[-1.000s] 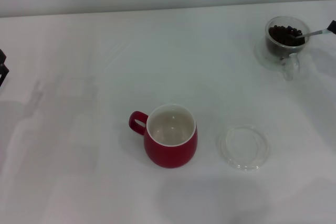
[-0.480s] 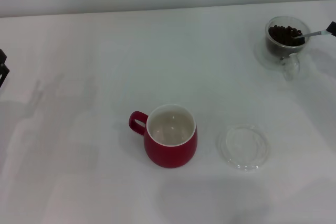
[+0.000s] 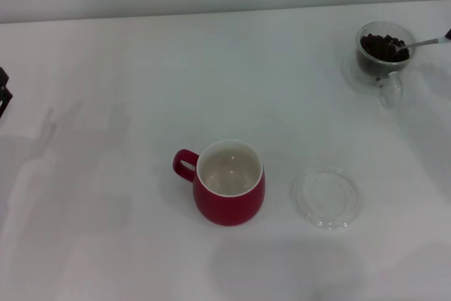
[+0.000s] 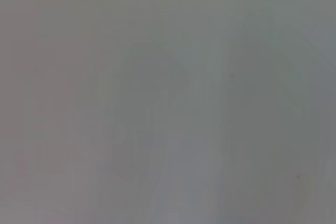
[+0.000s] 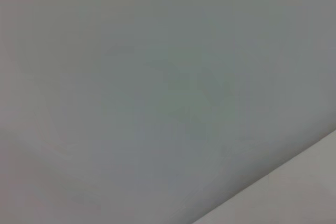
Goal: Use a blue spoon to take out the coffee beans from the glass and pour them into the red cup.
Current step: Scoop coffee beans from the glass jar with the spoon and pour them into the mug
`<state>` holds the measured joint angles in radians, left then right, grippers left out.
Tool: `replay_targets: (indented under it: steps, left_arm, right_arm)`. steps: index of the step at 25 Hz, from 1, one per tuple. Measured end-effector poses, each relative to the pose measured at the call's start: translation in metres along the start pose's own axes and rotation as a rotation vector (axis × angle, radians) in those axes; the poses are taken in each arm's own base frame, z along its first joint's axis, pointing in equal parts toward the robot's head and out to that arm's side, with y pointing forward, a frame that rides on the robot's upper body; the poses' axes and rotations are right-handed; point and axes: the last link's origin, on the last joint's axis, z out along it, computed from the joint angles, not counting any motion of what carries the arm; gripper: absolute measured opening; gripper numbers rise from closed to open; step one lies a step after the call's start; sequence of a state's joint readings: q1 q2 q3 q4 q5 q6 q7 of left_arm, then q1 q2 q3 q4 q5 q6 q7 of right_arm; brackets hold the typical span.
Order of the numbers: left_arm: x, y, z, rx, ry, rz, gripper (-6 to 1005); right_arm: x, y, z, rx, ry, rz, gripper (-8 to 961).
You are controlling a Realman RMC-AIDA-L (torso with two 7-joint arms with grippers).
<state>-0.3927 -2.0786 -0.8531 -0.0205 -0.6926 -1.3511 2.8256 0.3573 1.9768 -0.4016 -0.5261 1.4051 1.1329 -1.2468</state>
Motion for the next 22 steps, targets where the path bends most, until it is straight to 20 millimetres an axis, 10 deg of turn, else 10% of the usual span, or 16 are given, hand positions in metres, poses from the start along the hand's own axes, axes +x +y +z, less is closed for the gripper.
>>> replay_targets:
  steps: [22]
  left_arm:
    - [-0.0011,-0.0008,-0.0025,0.004,-0.004,0.000,774]
  right_arm:
    - [0.0028,-0.0012,-0.0012,-0.018,-0.012,0.096,180]
